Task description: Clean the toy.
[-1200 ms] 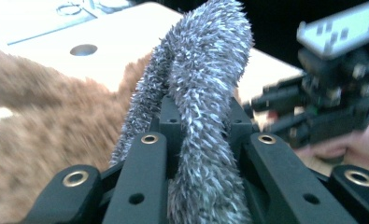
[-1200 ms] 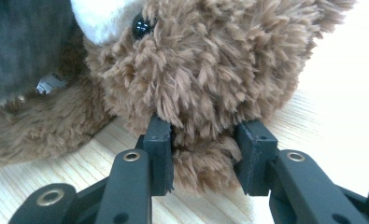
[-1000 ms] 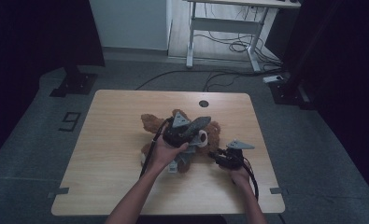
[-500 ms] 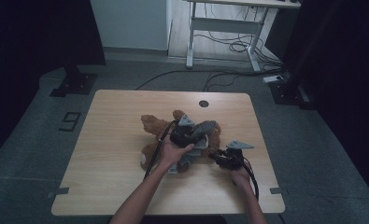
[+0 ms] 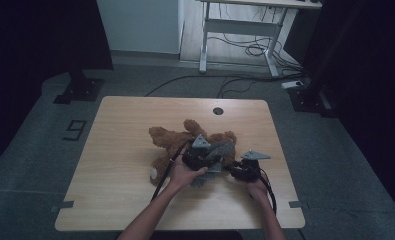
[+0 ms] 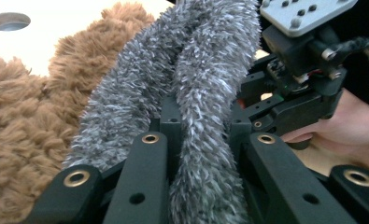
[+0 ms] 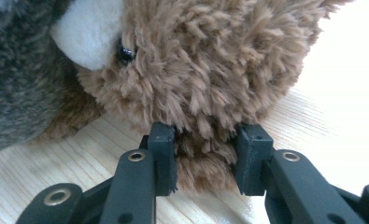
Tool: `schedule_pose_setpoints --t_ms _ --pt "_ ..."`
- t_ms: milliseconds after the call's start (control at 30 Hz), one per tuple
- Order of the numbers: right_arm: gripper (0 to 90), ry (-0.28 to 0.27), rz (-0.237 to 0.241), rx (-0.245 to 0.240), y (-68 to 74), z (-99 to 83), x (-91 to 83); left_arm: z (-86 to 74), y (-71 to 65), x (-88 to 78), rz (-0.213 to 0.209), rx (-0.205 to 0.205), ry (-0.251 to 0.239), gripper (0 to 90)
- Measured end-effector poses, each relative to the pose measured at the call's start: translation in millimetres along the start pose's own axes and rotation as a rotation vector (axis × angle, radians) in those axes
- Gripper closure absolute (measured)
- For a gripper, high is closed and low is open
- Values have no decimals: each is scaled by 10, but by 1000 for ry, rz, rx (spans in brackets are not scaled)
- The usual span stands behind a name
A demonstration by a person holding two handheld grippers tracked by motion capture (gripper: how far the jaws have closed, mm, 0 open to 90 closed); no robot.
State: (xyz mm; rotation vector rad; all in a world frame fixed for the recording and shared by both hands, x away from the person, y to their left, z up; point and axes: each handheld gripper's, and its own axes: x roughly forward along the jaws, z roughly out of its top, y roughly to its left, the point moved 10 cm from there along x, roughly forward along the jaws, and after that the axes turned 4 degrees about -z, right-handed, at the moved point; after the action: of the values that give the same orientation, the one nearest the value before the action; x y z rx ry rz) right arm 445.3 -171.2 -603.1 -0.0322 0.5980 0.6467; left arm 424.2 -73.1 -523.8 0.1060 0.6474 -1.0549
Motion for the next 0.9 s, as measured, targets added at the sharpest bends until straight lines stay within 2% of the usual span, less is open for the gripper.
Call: schedule_pose_setpoints --t_ms 100,200,267,333,433,600,767,900 --pt "648 -3 1 6 2 2 -2 -75 -85 81 -11 29 39 756" --pt "650 -13 8 19 3 14 -4 -179 -138 206 5 70 90 754" --pt "652 -22 13 21 4 24 -12 -259 -148 299 -7 57 119 754" --pt "654 -25 19 20 9 32 -24 -367 -126 397 -1 54 159 754" --pt "657 -21 20 13 3 22 -21 -421 -105 430 -5 42 153 754" --pt "658 -39 32 28 0 45 -35 -254 -125 275 26 79 102 756" --pt "660 -44 32 37 0 50 -40 62 -90 60 61 100 22 757" --pt "661 -45 33 36 -6 45 -36 353 -7 -69 92 106 -22 757"
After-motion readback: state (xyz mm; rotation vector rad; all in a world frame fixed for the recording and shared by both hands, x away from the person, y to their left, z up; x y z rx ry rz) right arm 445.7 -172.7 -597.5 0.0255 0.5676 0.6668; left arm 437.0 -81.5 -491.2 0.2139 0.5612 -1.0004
